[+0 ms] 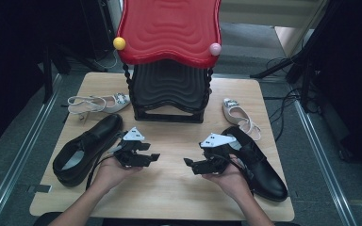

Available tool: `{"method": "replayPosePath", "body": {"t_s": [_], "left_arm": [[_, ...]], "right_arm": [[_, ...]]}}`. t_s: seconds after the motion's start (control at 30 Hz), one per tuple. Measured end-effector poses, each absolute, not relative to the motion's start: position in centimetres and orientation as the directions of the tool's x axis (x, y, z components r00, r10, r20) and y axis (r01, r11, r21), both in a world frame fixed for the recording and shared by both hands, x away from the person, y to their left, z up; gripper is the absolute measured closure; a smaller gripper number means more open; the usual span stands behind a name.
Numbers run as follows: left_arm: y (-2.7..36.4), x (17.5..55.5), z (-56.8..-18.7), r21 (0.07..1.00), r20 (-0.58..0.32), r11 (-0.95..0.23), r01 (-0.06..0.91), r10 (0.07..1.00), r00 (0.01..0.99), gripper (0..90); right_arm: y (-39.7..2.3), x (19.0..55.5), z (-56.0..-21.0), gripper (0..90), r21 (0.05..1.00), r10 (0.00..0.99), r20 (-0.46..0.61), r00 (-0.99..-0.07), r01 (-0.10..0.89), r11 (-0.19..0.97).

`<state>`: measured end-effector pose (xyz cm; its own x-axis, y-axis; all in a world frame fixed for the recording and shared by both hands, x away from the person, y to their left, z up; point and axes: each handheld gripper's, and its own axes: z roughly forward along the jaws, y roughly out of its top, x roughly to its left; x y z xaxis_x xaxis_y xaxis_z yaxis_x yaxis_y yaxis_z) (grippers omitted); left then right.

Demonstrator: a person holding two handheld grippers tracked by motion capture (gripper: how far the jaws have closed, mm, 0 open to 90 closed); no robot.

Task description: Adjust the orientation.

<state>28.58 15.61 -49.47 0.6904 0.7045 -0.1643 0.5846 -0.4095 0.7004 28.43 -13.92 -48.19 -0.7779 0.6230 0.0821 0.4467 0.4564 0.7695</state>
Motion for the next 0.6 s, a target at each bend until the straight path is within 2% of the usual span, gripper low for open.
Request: {"method": "replayPosePath", "body": {"t_s": [0.07,0.23,0.37,0.5,0.6], "left_arm": [[15.85,28.47,-49.19,0.682,-0.148,-0.431,0.591,0.709,0.689,44.0],[15.89,28.26,-48.93,0.689,-0.175,-0.419,0.592,0.697,0.696,42.7],[15.71,28.03,-48.84,0.688,-0.166,-0.432,0.583,0.688,0.706,44.2],[15.72,28.2,-49.08,0.67,-0.168,-0.44,0.597,0.694,0.7,41.0],[15.68,28.38,-49.21,0.666,-0.178,-0.444,0.6,0.687,0.705,41.7]], "right_arm": [[-14.57,28.06,-47.59,27.9,0.783,0.627,0.082,-0.775,0.439,0.44],[-15.17,28.26,-47.15,28.6,0.792,0.619,0.152,-0.77,0.47,0.39],[-15.05,28.32,-47.2,32.5,0.784,0.62,0.14,-0.772,0.469,0.407],[-14.98,28.26,-47.36,38.9,0.772,0.62,0.124,-0.775,0.468,0.431],[-14.97,28.4,-47.62,39.5,0.755,0.618,0.131,-0.775,0.482,0.445]]}}
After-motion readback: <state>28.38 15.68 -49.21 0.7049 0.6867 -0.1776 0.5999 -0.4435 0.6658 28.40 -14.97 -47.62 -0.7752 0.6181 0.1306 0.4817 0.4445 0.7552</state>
